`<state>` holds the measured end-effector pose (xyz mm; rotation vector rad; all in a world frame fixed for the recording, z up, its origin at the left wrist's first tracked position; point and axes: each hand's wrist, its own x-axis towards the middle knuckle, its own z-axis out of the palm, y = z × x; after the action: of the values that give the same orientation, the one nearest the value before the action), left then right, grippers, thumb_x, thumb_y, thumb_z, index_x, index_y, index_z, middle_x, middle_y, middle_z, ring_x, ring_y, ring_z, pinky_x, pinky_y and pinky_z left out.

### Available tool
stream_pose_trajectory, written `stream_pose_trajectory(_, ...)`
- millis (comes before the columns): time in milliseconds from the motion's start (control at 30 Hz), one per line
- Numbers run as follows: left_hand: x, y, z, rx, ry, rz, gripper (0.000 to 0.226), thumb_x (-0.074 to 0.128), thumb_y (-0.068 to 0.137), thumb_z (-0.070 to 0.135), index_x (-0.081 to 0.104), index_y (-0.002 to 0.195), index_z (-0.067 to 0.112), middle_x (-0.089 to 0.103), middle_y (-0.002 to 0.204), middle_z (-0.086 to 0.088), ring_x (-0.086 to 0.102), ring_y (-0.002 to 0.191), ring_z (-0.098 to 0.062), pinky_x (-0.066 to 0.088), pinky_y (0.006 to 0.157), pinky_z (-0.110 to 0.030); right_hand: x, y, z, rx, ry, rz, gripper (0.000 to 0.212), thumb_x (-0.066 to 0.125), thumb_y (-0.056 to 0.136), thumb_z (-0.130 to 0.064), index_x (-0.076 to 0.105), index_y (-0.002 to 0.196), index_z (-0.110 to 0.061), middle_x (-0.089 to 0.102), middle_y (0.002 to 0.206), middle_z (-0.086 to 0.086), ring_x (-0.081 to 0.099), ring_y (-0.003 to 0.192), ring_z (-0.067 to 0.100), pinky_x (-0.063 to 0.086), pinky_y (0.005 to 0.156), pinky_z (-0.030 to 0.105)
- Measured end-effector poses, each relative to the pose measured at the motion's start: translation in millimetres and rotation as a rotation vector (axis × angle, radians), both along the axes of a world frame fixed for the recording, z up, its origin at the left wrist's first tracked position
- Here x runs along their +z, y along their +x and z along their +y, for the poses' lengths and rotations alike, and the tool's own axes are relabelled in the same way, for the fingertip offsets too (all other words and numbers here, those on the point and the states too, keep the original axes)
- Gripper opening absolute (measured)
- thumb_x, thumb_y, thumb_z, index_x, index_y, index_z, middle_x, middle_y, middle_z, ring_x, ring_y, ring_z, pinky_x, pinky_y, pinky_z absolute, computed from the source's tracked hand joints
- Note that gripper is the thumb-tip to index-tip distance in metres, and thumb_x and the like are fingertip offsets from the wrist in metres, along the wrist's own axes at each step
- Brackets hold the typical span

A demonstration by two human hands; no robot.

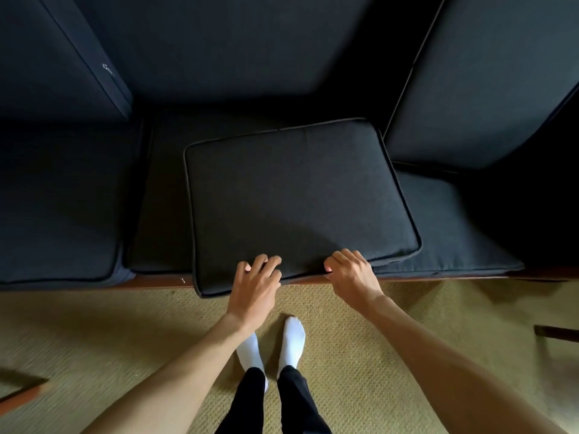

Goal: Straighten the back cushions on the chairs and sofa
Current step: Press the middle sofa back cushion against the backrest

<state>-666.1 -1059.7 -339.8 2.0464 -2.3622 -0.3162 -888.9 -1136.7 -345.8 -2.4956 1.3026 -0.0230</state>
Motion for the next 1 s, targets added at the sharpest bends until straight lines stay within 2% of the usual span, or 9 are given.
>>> stream_pose_trajectory(167, 38, 18, -12, -0.038, -0.079, -0.007, 0.008, 0.073, 0.082, 0.013, 0.067, 0.087, 0.015, 0.063, 0.114, 0.003, 0.061, 0.101, -0.019, 0.045, 0.075, -0.039, 53, 15, -18, -0.029, 0.133, -0.035, 0.024, 0.078, 0.060, 0.000, 0.065, 0.076, -0.011, 0.061, 0.073, 0.003, 0.061, 0.067, 0.028, 0.048, 0.052, 0.033)
stream_pose_trajectory(267, 84, 41, -32, -0.060, -0.200, 0.009, 0.006, 0.066, 0.089, 0.018, 0.060, 0.088, 0.017, 0.060, 0.099, 0.004, 0.060, 0.087, -0.019, 0.044, 0.070, -0.037, 109, 31, -55, 0.022, 0.224, -0.023, 0.012, 0.067, 0.079, -0.013, 0.066, 0.090, -0.009, 0.065, 0.090, 0.009, 0.061, 0.086, 0.034, 0.051, 0.068, 0.043)
stream_pose_trajectory(400, 151, 69, -83, -0.006, -0.403, 0.157, 0.008, 0.056, 0.093, 0.025, 0.057, 0.097, 0.019, 0.062, 0.100, 0.005, 0.062, 0.089, -0.020, 0.043, 0.076, -0.037, 182, 56, -124, 0.091, 0.226, -0.092, 0.012, 0.073, 0.080, -0.021, 0.066, 0.087, -0.013, 0.066, 0.083, 0.003, 0.060, 0.080, 0.029, 0.047, 0.072, 0.037)
stream_pose_trajectory(533, 173, 75, -129, -0.028, -0.180, 0.054, 0.103, 0.058, 0.068, 0.079, 0.033, 0.148, 0.019, 0.047, 0.142, -0.004, 0.043, 0.132, -0.025, 0.031, 0.107, -0.056, 209, 79, -174, -0.056, 0.229, -0.198, 0.010, 0.073, 0.083, -0.019, 0.065, 0.088, -0.016, 0.059, 0.081, -0.005, 0.058, 0.078, 0.023, 0.048, 0.073, 0.036)
stream_pose_trajectory(633, 167, 75, -157, -0.001, -0.057, -0.176, 0.133, 0.075, 0.053, 0.073, 0.005, 0.156, 0.027, 0.033, 0.152, -0.013, 0.032, 0.140, -0.034, 0.020, 0.112, -0.066, 198, 93, -175, -0.180, -0.023, -0.252, 0.013, 0.069, 0.087, -0.025, 0.061, 0.096, -0.019, 0.058, 0.094, -0.007, 0.055, 0.091, 0.022, 0.042, 0.080, 0.039)
stream_pose_trajectory(733, 164, 78, -183, 0.027, -0.108, -0.244, 0.131, 0.085, 0.058, 0.055, 0.002, 0.155, 0.029, 0.035, 0.149, -0.015, 0.035, 0.137, -0.035, 0.020, 0.112, -0.065, 179, 91, -155, -0.204, -0.293, -0.231, 0.040, 0.063, 0.089, -0.041, 0.054, 0.122, -0.020, 0.052, 0.123, 0.001, 0.049, 0.115, 0.026, 0.035, 0.101, 0.048)
stream_pose_trajectory(833, 167, 81, -195, 0.014, -0.089, -0.291, 0.129, 0.081, 0.065, 0.055, -0.009, 0.154, 0.029, 0.031, 0.151, -0.014, 0.032, 0.138, -0.034, 0.017, 0.113, -0.063, 162, 72, -147, -0.083, -0.280, -0.022, 0.102, 0.066, 0.074, -0.068, 0.025, 0.154, -0.020, 0.030, 0.154, 0.015, 0.026, 0.145, 0.035, 0.014, 0.119, 0.058)
stream_pose_trajectory(900, 169, 82, -198, 0.015, -0.083, -0.290, 0.131, 0.081, 0.065, 0.052, -0.014, 0.153, 0.029, 0.030, 0.152, -0.013, 0.031, 0.139, -0.033, 0.016, 0.114, -0.062, 162, 64, -155, -0.055, -0.248, 0.121, 0.127, 0.082, 0.059, -0.055, 0.007, 0.158, -0.027, 0.013, 0.161, 0.022, 0.013, 0.149, 0.039, 0.013, 0.121, 0.056)
stream_pose_trajectory(1000, 174, 82, -206, 0.020, -0.052, -0.291, 0.134, 0.083, 0.063, 0.049, -0.015, 0.152, 0.030, 0.026, 0.153, -0.013, 0.028, 0.140, -0.033, 0.014, 0.114, -0.061, 168, 65, -171, -0.080, -0.256, 0.183, 0.134, 0.084, 0.054, -0.019, 0.001, 0.157, -0.031, 0.013, 0.160, 0.026, 0.014, 0.148, 0.043, 0.017, 0.120, 0.055)
